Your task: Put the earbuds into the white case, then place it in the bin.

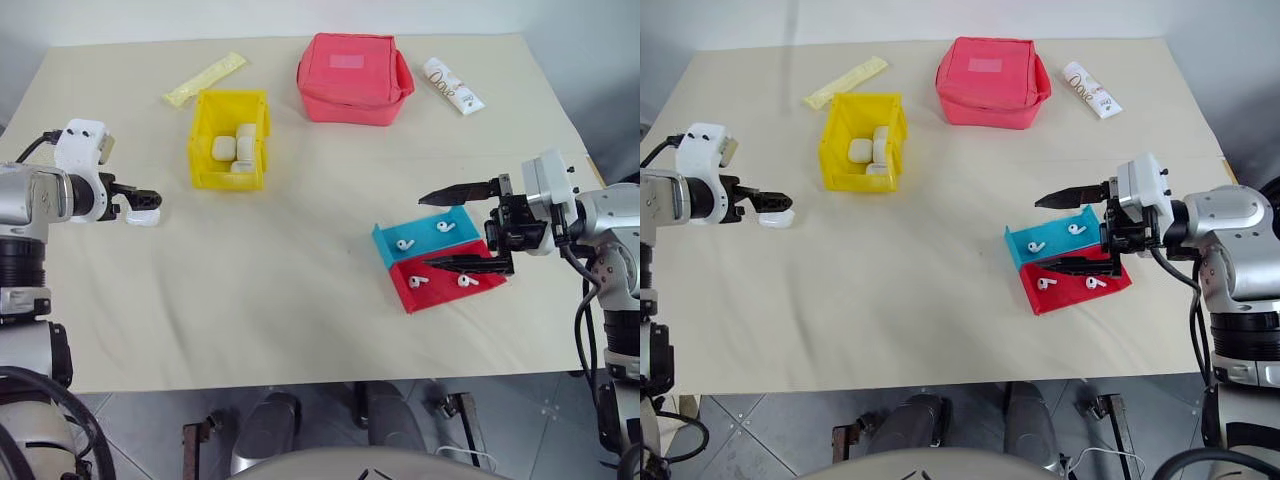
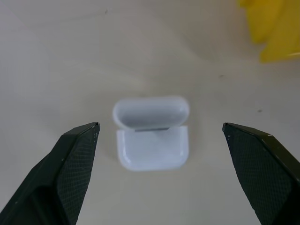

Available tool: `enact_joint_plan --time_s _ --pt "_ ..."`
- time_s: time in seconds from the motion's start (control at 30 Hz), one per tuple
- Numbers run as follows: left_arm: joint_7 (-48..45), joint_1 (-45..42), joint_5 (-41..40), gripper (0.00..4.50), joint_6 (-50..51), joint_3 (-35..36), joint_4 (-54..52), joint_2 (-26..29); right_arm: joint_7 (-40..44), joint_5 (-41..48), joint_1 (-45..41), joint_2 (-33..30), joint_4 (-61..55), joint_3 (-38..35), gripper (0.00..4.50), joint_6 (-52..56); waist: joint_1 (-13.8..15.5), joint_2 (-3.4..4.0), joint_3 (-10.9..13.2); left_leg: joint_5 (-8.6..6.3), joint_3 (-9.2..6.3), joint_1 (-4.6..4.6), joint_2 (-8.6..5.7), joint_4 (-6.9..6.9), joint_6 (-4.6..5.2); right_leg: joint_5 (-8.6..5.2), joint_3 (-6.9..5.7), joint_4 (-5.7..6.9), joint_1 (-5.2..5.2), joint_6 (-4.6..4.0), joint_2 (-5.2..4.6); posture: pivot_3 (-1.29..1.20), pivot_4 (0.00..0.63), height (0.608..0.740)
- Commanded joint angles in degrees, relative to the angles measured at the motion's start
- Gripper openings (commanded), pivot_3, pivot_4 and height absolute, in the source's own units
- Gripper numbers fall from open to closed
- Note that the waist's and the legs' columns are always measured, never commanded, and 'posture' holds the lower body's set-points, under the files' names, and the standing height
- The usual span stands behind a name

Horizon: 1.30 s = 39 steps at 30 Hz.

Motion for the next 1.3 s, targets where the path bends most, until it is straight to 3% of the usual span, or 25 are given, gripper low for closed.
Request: enact_joint_plan --time_s 0.03,0.6,1.17,1.3 --pt "-0.4 -2.9 3.3 4.47 0.5 -2.5 4.2 -0.6 1.2 0.5 -0.7 -0.3 -0.3 -0.2 4.50 -1.1 0.0 -0.02 0.0 0.00 0.00 0.00 0.00 0.00 0.00 0.00 0.01 0.01 0.00 0.00 0.00 0.00 0.150 0.740" --pt "-2.0 -10.9 10.5 4.47 -5.2 -4.9 23.6 -7.6 1.5 0.7 -0.3 -1.0 -0.9 0.0 4.50 -1.1 0.1 -0.25 0.0 0.01 0.04 -0.04 -0.02 0.15 0.00 0.00 0.00 0.11 -0.03 0.00 0.00 0.00 0.150 0.740" --pt "-1.5 -13.4 13.6 4.47 -3.7 -4.1 31.5 -9.7 1.7 0.4 -1.3 -1.8 -0.2 0.0 4.50 -0.7 0.0 -0.26 0.0 0.01 0.20 0.03 -0.02 0.27 0.00 0.00 0.13 0.31 -0.02 0.00 0.00 0.00 0.150 0.740" --pt "0.5 -13.1 13.5 3.63 -4.2 -1.4 32.4 -9.7 1.7 0.2 -1.8 -2.0 0.2 0.2 4.50 -0.7 0.0 -0.25 0.0 0.01 0.21 0.05 -0.02 0.28 0.00 0.00 0.14 0.33 -0.02 0.00 0.00 0.00 0.150 0.740"
